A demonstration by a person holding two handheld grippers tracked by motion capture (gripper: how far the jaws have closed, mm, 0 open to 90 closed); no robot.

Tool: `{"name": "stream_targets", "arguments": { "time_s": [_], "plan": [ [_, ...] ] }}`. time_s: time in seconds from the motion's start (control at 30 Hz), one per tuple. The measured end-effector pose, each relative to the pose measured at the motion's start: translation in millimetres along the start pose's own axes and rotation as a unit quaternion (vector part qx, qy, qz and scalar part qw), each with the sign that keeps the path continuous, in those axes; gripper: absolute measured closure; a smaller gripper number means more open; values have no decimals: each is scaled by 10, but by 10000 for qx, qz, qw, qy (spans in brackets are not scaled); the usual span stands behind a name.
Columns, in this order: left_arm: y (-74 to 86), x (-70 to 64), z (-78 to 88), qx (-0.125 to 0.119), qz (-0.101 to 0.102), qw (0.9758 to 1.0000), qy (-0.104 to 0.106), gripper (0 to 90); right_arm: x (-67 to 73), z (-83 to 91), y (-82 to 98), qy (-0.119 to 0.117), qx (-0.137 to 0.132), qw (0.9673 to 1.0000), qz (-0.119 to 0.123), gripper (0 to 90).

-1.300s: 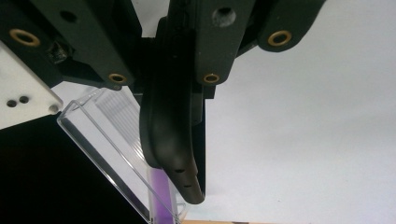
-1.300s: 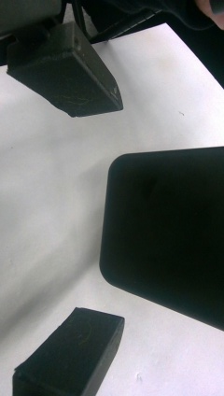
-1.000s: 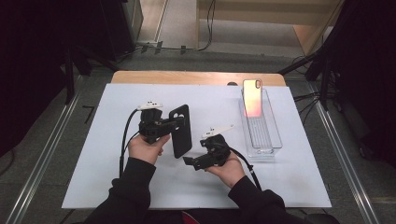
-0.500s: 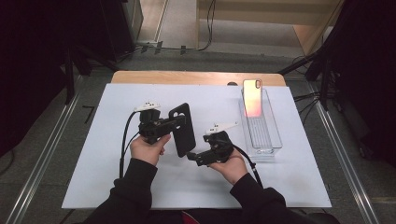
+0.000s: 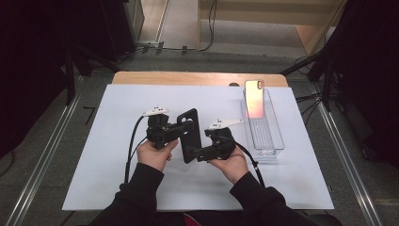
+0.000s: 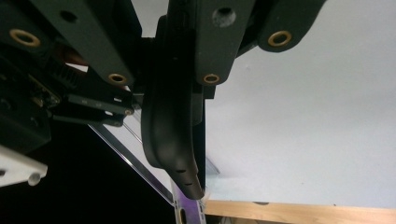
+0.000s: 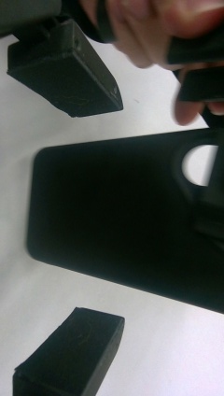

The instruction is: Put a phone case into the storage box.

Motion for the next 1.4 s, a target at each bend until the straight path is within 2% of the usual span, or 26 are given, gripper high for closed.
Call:
{"name": "stream_targets", "arguments": {
  "time_s": [0.2,0.3,0.4,0.6,0.63,0.73,0.9,0.93,1.0,1.23,1.4],
  "plan": [
    [27,-77,-19,41,50,10000,54,824,2,3,-49,31,-139,9996,-228,2],
    [37,-108,-34,60,44,9999,82,824,15,-10,-74,1,-203,9996,-207,2],
    [35,-111,-27,75,65,9999,100,823,37,-46,-105,97,-179,9997,-141,1],
    [32,-113,-13,40,80,9999,105,823,29,-83,-140,51,-248,9995,-210,4],
    [33,-121,-16,39,84,9999,101,824,28,-90,-141,30,-244,9995,-213,9],
    [33,-127,-16,31,73,9999,96,821,29,-93,-136,-72,-318,9993,-202,105],
    [22,-125,-4,34,85,9999,142,812,51,-74,-147,101,-368,9992,-110,119],
    [19,-127,0,17,106,9998,153,801,49,-71,-147,109,-366,9992,-113,120],
    [7,-124,13,-53,224,9996,159,673,33,-68,-146,133,-356,9992,-144,121],
    [-31,-78,78,-23,485,9986,203,503,-55,-89,-119,232,-242,9992,-214,121],
    [-30,-33,117,251,652,9972,278,425,-127,-90,-100,328,-173,9989,-289,121]
  ]
}}
Point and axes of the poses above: each handheld gripper's, and its own axes: z roughly backward along the jaws, y roughly out of its underside, x roughly to its left, the point moved 2 cm from there along -z, roughly forward along the jaws, and after that the axes turned 3 degrees about x, right-handed, at the moved point
